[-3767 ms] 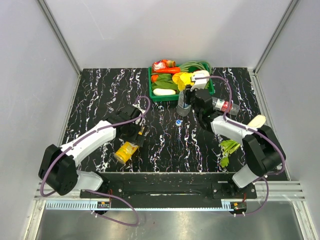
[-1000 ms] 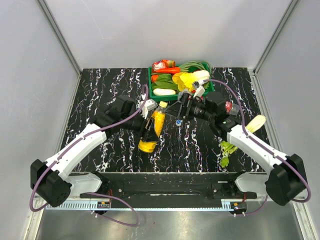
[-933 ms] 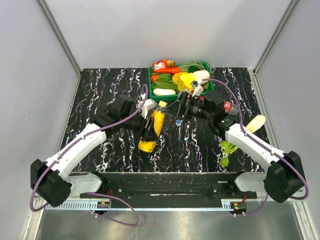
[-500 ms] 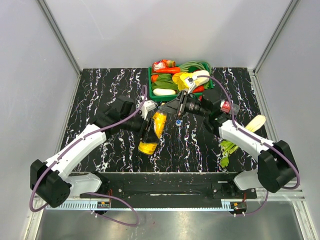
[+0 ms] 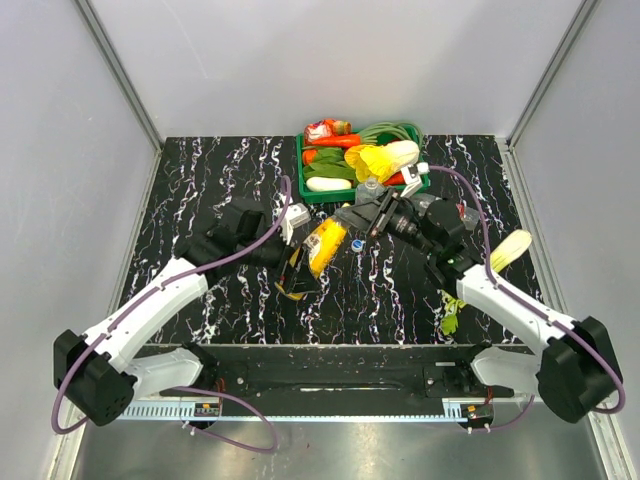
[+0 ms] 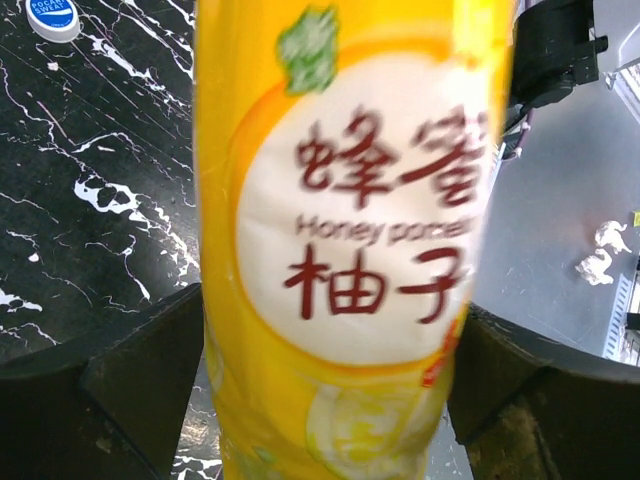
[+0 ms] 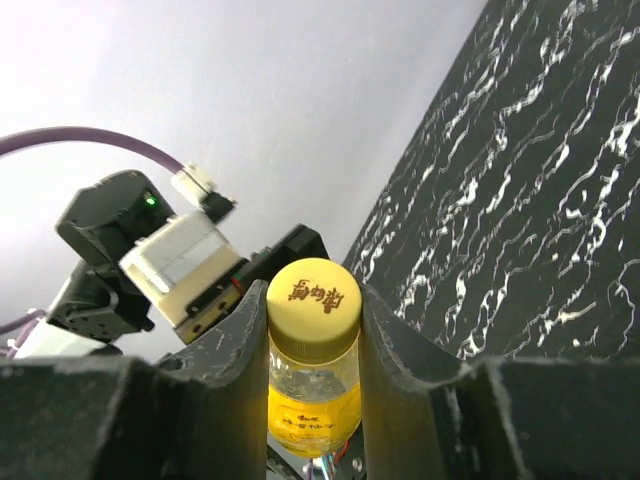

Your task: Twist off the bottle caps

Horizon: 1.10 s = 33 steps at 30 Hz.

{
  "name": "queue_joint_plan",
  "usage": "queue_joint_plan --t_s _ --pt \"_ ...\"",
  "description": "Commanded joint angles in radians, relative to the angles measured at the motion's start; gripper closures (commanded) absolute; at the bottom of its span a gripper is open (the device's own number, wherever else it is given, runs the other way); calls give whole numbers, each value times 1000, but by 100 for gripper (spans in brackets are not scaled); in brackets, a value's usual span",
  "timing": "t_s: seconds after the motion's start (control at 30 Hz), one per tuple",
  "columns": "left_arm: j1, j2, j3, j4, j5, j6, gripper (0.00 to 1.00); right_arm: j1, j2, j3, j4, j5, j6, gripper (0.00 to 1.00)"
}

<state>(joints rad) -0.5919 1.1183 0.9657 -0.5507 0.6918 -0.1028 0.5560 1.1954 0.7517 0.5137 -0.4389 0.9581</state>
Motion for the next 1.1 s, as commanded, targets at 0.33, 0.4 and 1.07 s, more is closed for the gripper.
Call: queue_joint_plan --t_s 0.33,0.4,1.07 --pt "-2 -9 7 32 -76 5 48 2 -71 -6 39 78 -15 69" --pt "-3 -23 2 31 -113 5 52 4 -83 9 8 81 -39 46" --pt "-250 -60 8 -97 -807 15 55 4 22 212 -259 95 -35 0"
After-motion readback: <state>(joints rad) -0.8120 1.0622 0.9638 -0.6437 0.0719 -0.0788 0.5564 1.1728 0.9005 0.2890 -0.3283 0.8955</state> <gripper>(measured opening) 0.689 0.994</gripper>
